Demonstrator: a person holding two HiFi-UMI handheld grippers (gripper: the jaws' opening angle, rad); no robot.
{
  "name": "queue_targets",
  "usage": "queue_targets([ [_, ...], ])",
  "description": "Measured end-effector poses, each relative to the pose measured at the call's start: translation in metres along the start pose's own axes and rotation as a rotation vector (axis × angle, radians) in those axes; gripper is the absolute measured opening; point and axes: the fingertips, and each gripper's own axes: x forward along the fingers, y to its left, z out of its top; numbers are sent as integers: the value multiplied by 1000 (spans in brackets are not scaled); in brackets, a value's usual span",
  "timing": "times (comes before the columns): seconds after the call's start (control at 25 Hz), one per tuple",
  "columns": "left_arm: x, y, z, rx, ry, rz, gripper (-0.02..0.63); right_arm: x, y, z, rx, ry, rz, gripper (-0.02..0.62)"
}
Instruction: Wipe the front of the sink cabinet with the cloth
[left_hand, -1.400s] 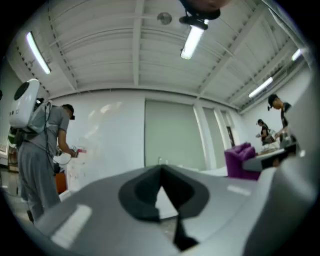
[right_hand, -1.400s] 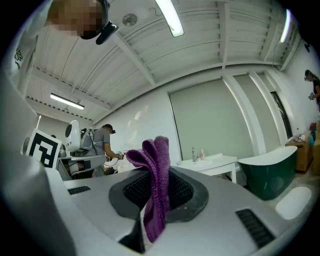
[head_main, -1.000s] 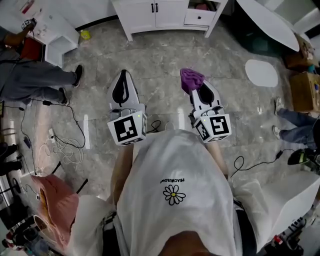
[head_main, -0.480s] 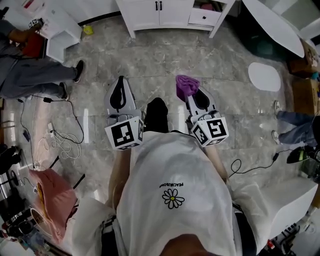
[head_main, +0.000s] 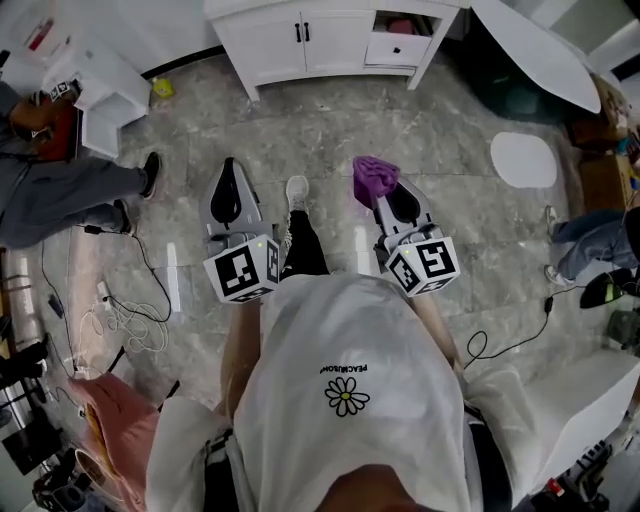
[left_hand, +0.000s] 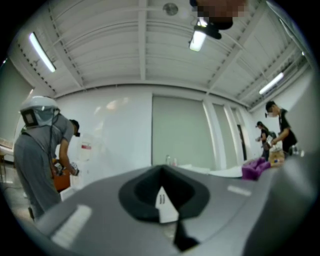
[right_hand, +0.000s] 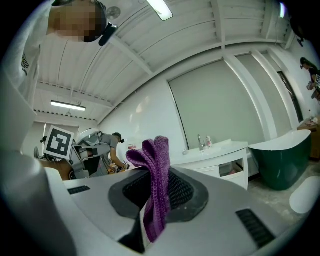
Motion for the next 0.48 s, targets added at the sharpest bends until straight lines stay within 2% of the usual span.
queue_targets([
  [0.28,136,13,-17,-10,-2,-69,5,97,-40,10,1,22,-31,61],
  [0.4,203,15,-9,14,-16,-128,6,150,-68,25,34,17,-78,60],
  [0.48,243,22,-5,27,-30,-158,5,187,-83,35,17,20,-93,60],
])
